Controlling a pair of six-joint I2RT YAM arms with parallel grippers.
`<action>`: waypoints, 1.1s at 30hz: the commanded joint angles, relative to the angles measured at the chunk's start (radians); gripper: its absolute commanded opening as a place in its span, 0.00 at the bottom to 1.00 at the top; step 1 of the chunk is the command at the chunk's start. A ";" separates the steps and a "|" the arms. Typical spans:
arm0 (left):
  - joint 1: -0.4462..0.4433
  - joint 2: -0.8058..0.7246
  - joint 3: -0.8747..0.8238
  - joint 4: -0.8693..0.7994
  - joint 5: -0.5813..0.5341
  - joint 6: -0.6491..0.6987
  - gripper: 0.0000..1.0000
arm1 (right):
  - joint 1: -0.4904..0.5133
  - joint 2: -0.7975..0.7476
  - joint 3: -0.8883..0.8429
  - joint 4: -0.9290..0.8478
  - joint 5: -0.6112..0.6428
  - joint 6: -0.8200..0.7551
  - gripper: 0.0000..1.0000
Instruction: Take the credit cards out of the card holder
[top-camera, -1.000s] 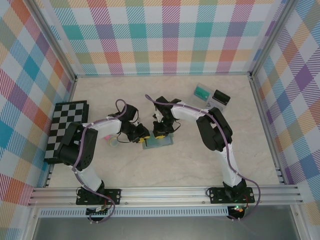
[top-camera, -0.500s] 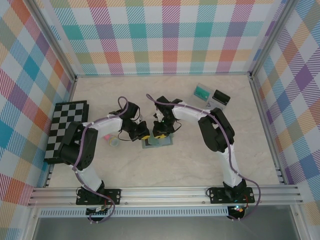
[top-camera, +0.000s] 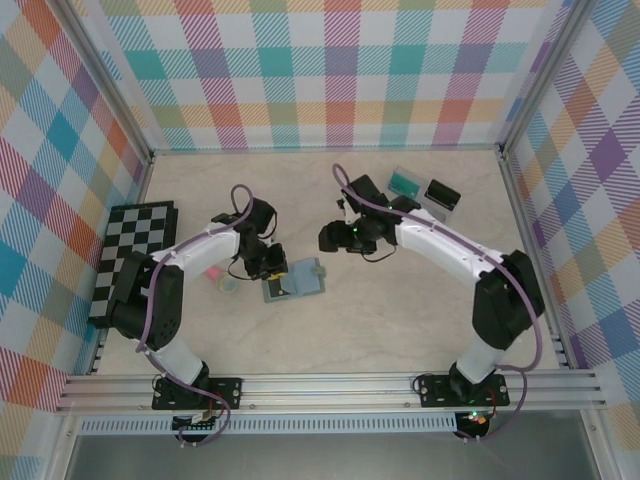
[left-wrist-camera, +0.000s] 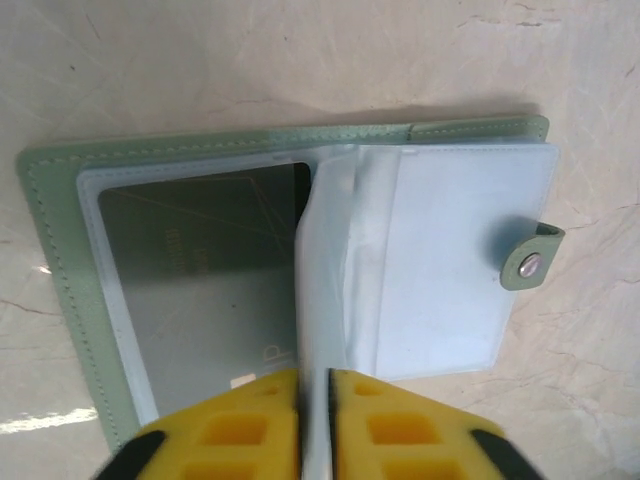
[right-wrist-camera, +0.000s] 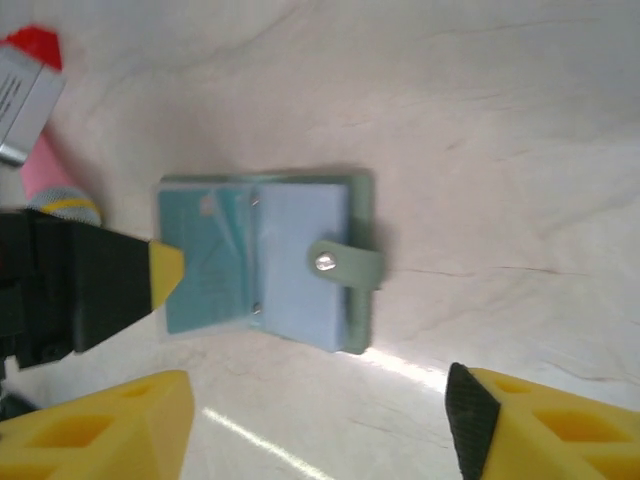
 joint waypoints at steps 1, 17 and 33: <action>-0.045 0.003 0.027 0.042 0.128 0.002 0.31 | -0.026 -0.073 -0.062 0.063 0.052 0.019 0.72; -0.016 -0.024 -0.009 0.135 0.062 -0.134 0.51 | -0.025 0.004 -0.061 0.086 -0.109 -0.034 0.65; 0.056 -0.024 -0.182 0.319 0.147 -0.242 0.27 | 0.097 0.408 0.250 -0.062 -0.164 -0.151 0.22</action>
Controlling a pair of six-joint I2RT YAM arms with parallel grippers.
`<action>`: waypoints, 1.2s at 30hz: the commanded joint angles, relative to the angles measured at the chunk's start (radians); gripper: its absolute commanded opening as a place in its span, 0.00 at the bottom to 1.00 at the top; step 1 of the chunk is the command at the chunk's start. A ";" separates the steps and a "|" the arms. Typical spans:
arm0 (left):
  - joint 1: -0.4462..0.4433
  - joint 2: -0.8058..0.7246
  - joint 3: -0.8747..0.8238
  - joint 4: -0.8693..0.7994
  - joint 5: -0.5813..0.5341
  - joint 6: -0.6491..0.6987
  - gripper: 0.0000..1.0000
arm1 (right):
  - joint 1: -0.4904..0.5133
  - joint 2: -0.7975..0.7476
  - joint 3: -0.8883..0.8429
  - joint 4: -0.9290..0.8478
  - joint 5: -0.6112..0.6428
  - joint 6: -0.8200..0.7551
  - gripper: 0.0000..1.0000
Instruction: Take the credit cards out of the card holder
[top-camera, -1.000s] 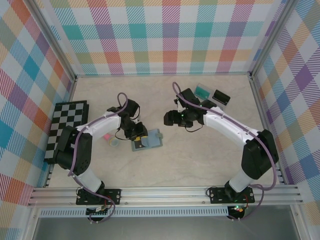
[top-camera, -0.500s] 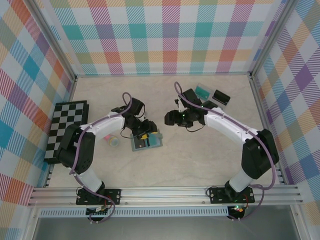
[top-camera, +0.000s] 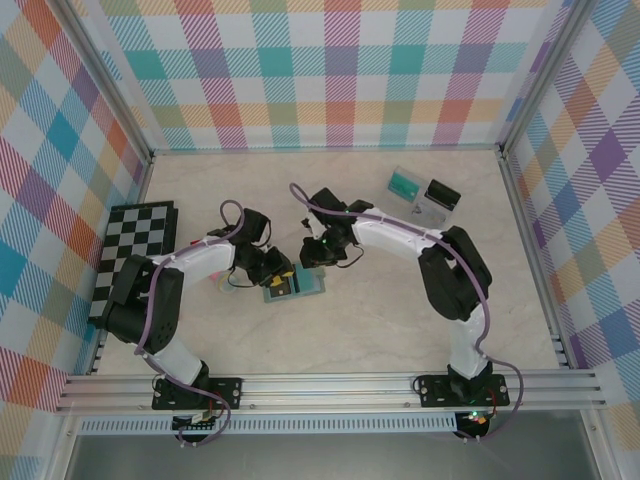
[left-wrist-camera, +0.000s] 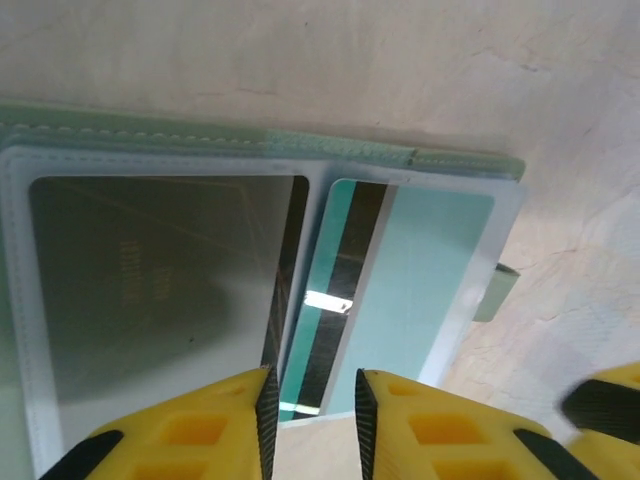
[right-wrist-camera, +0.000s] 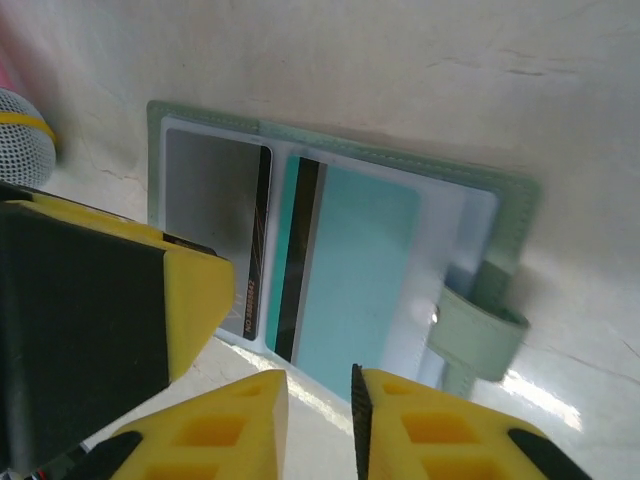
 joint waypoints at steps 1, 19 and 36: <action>0.009 0.008 -0.012 0.051 0.032 -0.022 0.26 | -0.003 0.050 0.055 -0.065 -0.019 -0.034 0.22; 0.017 0.068 -0.014 0.054 0.030 0.006 0.24 | -0.003 0.187 0.088 -0.137 0.011 -0.038 0.20; 0.017 0.084 0.024 -0.001 0.043 0.192 0.26 | -0.004 0.233 0.077 -0.161 0.042 -0.046 0.19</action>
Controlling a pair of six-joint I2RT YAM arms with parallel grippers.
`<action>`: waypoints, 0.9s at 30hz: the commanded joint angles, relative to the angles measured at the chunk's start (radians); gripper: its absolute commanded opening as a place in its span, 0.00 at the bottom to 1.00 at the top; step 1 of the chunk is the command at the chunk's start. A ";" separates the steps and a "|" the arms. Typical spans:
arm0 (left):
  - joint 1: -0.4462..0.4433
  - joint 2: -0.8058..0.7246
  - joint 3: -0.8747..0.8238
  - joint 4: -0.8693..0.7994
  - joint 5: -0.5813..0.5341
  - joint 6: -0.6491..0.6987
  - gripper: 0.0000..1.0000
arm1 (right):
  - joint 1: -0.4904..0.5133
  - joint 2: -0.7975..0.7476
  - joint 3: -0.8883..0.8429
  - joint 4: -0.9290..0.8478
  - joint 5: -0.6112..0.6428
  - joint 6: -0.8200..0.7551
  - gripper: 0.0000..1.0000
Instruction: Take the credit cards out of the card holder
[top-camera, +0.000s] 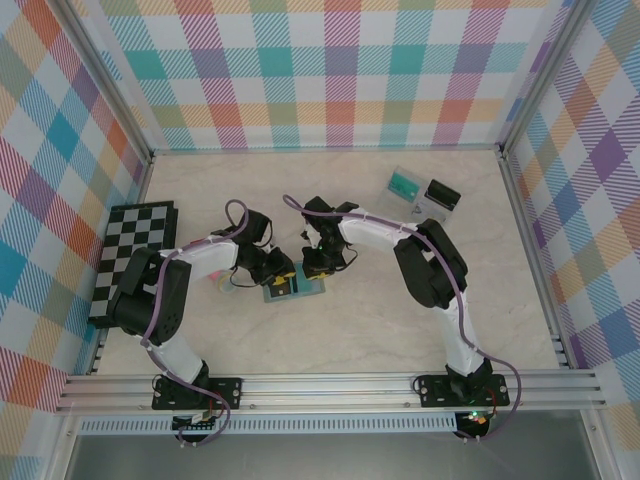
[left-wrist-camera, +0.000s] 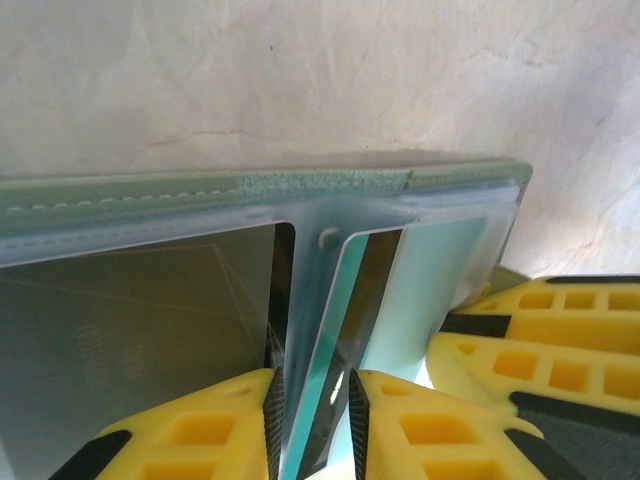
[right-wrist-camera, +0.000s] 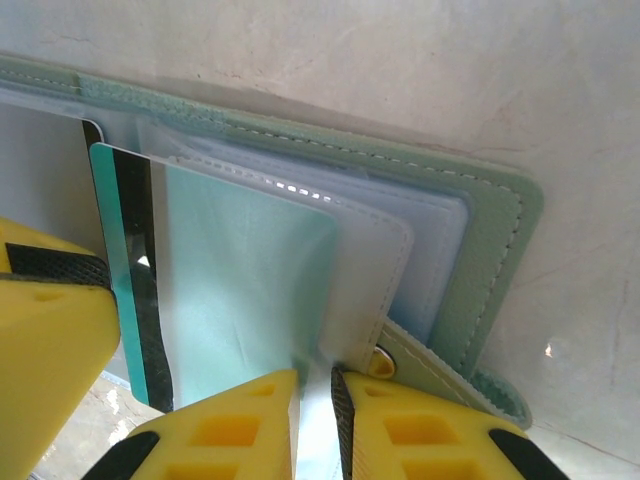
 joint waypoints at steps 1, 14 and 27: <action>0.010 0.027 0.027 -0.042 0.021 0.102 0.26 | -0.004 0.067 -0.012 -0.050 0.049 -0.012 0.19; 0.011 0.057 0.029 0.020 0.105 0.165 0.15 | -0.005 0.071 -0.012 -0.051 0.042 -0.017 0.17; 0.019 -0.065 -0.019 0.028 0.084 0.212 0.05 | -0.004 0.090 -0.007 -0.070 0.079 -0.002 0.16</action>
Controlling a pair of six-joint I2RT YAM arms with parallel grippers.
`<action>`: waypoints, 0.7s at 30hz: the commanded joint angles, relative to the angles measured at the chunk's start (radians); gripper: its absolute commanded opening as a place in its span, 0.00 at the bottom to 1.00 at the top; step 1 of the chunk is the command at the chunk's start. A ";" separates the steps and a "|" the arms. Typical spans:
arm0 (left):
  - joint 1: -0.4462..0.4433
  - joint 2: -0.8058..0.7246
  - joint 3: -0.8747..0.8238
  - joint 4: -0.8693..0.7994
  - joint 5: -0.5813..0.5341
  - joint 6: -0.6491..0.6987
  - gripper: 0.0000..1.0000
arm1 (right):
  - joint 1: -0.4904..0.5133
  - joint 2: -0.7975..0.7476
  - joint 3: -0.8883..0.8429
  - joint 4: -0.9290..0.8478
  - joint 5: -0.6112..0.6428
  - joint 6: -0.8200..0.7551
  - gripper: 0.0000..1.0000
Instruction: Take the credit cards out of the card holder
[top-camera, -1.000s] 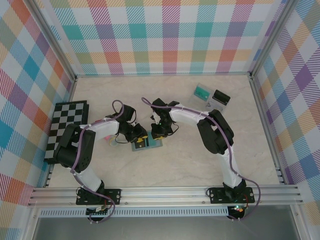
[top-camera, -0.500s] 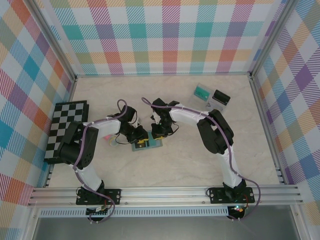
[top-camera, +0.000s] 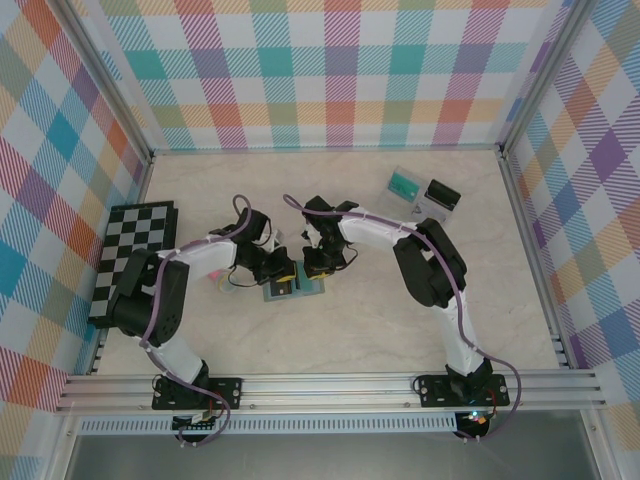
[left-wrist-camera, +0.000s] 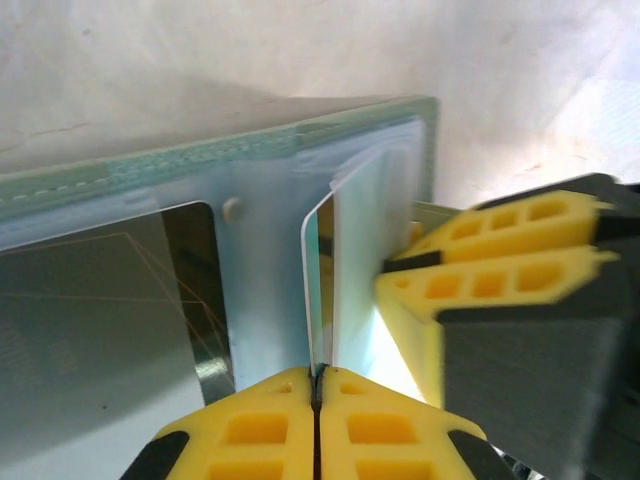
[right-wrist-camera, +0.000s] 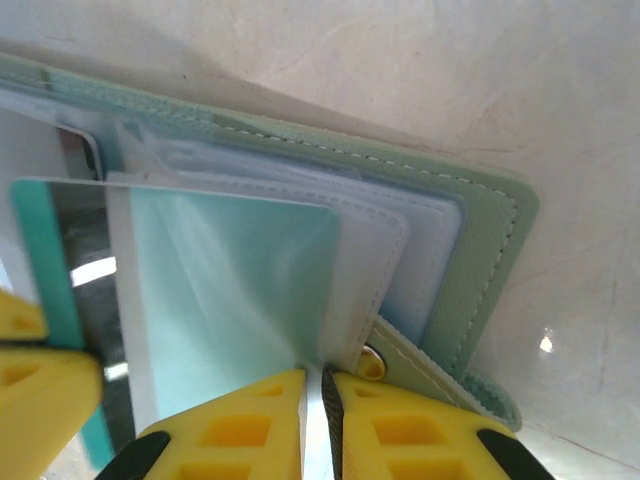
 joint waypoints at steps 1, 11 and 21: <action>0.012 -0.046 -0.022 0.000 -0.021 0.039 0.04 | 0.000 0.078 -0.021 -0.052 0.083 0.002 0.16; 0.022 -0.175 -0.030 -0.160 -0.136 0.079 0.00 | -0.009 0.039 -0.027 -0.020 0.030 0.012 0.17; 0.023 -0.348 0.063 -0.225 -0.154 0.020 0.00 | -0.067 -0.233 -0.096 0.121 -0.108 0.004 0.40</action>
